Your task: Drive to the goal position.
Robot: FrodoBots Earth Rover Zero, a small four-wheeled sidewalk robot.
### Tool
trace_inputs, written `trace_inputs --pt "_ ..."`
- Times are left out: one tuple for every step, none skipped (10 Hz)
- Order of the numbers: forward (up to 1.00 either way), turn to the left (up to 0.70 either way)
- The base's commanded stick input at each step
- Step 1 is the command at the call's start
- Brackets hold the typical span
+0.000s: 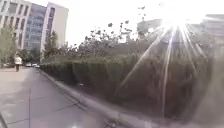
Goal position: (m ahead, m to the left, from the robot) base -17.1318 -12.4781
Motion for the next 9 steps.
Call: trace_inputs --pt "0.00 -1.00" --pt "0.00 -1.00" --pt "0.00 -1.00" --pt "0.00 -1.00" --pt "0.00 -1.00" --pt "0.00 -1.00" --pt "0.00 -1.00" --pt "0.00 -1.00" --pt "0.00 -1.00"
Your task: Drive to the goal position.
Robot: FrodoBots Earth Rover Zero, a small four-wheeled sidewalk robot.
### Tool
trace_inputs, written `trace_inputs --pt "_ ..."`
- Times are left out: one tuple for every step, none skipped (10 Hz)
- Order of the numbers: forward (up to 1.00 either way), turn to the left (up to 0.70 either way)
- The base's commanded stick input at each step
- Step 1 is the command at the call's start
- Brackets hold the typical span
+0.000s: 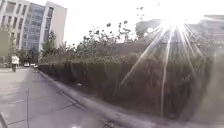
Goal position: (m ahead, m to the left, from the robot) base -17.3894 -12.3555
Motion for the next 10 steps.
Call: trace_inputs --pt "0.00 -1.00" --pt "0.00 -1.00" --pt "0.00 -1.00" --pt "0.00 -1.00" --pt "0.00 -1.00" --pt "0.00 -1.00" --pt "0.00 -1.00" --pt "0.00 -1.00" --pt "0.00 -1.00" --pt "0.00 -1.00"
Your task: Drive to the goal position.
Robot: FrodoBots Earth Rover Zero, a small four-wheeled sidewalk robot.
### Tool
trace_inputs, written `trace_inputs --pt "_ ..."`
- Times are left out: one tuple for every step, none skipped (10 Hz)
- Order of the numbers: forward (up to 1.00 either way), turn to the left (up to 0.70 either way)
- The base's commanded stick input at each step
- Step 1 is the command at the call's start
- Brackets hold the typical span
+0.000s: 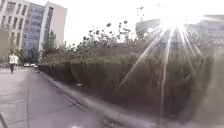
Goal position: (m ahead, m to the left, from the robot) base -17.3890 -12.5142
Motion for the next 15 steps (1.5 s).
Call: trace_inputs --pt "0.00 -1.00" --pt "0.00 -1.00" --pt "0.00 -1.00" --pt "0.00 -1.00" --pt "0.00 -1.00" --pt "0.00 -0.77" --pt "0.00 -0.27" --pt "0.00 0.00" --pt "0.00 -0.02" --pt "0.00 -0.64" --pt "0.00 -1.00" --pt "0.00 -1.00" --pt "0.00 -1.00" --pt "0.00 -1.00" --pt "0.00 -1.00"
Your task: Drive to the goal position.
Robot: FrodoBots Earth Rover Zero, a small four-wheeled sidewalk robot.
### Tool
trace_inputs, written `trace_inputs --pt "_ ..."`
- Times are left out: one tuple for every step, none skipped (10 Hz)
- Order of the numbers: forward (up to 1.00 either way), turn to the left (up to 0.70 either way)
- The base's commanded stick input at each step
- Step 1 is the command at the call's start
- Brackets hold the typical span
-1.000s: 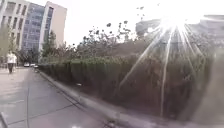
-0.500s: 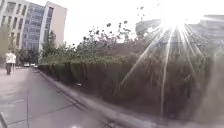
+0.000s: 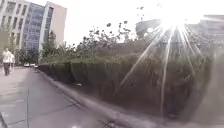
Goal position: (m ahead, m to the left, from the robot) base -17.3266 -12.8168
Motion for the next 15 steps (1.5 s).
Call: trace_inputs --pt "0.00 -1.00" --pt "0.00 -1.00" --pt "0.00 -1.00" --pt "0.00 -1.00" --pt "0.00 -1.00" --pt "0.00 -1.00" --pt "0.00 -1.00" --pt "0.00 -1.00" --pt "0.00 -1.00" --pt "0.00 -1.00" --pt "0.00 -1.00" --pt "0.00 -1.00" --pt "0.00 -1.00" --pt "0.00 -1.00" --pt "0.00 -1.00"
